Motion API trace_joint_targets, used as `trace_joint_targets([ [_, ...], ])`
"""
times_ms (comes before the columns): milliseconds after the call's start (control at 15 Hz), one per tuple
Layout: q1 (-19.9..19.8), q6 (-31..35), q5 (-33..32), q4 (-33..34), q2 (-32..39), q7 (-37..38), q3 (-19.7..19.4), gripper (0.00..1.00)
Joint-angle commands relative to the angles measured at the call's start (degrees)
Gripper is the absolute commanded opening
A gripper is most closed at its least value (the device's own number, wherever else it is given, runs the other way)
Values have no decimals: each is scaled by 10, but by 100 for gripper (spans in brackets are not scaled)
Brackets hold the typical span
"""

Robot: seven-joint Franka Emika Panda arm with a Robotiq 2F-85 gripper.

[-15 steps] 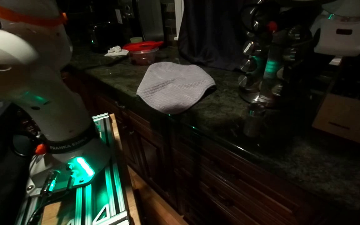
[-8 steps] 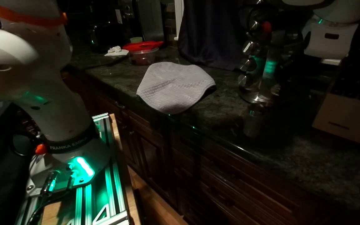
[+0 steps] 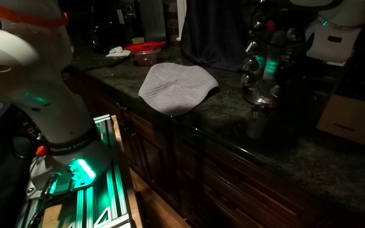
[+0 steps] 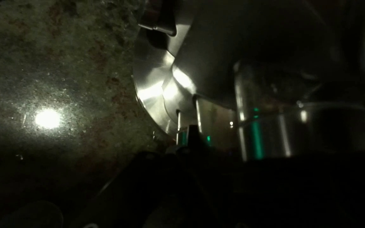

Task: Remove one container from the seasoning rack and put it on the counter

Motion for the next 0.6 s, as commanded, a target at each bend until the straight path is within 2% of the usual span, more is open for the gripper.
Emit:
trace_joint_targets([
  [0,-3,-30,-12,11,10,34,-7,23],
  [533,-6,-41,-11,17,18,58,-8,23],
])
